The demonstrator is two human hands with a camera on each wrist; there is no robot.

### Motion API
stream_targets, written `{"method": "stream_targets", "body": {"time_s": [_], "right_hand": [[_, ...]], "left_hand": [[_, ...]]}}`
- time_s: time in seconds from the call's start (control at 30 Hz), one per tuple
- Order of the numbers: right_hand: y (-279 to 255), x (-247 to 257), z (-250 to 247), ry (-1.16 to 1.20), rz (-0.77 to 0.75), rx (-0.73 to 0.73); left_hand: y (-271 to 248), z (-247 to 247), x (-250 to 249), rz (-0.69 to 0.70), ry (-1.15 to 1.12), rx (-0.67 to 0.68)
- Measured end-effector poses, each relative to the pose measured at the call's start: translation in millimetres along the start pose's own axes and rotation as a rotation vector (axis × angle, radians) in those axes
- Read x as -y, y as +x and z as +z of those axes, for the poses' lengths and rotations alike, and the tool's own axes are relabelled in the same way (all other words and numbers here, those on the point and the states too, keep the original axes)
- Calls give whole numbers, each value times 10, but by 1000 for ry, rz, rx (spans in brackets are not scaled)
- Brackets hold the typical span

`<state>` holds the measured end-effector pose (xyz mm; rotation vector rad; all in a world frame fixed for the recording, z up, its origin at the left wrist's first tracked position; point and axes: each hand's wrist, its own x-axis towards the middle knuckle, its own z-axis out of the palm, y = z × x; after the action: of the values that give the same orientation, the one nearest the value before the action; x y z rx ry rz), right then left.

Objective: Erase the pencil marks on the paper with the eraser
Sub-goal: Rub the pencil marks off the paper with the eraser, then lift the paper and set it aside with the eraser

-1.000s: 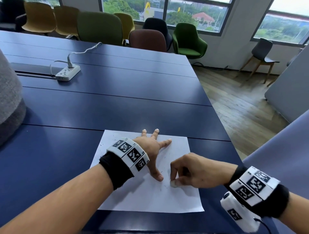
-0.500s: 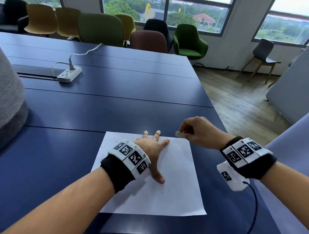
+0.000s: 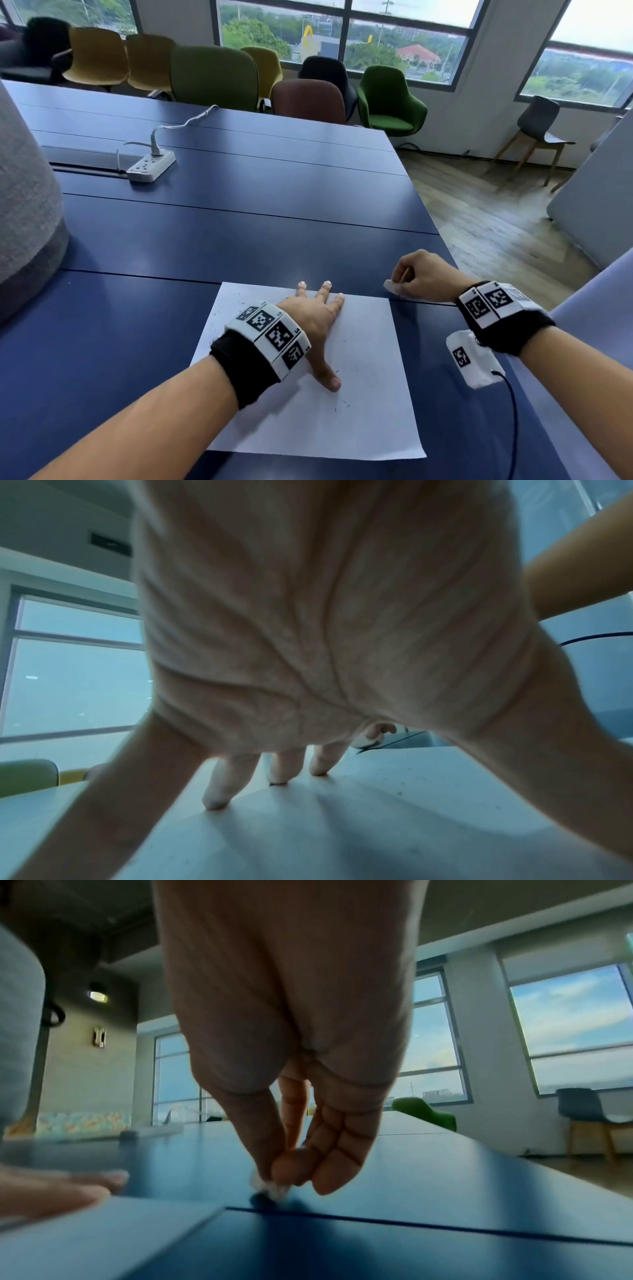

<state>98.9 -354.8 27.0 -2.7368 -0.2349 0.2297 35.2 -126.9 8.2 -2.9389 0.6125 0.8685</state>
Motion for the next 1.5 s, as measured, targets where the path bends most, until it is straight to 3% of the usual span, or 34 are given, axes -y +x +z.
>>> {"method": "stream_targets", "body": {"time_s": [0.07, 0.17, 0.27, 0.67, 0.87, 1.1, 1.23, 1.5], "right_hand": [[23, -15, 6, -137, 16, 32], [-33, 144, 69, -257, -151, 15], [-82, 322, 160, -255, -283, 187], [-4, 316, 222, -177, -208, 190], [50, 350, 189, -162, -196, 209], [45, 381, 124, -147, -233, 105], [50, 407, 79, -86, -237, 46], [-29, 444, -13, 15, -236, -67]], "left_hand": [[8, 0, 7, 1, 5, 9], [-2, -29, 30, 5, -12, 16], [-40, -62, 56, 15, -6, -2], [-155, -48, 230, 41, -50, -83], [-359, -164, 574, 6, -201, -156], [-486, -257, 1385, -253, -310, -339], [-466, -207, 1615, -268, -495, -387], [-461, -201, 1691, -260, -647, -497]]}}
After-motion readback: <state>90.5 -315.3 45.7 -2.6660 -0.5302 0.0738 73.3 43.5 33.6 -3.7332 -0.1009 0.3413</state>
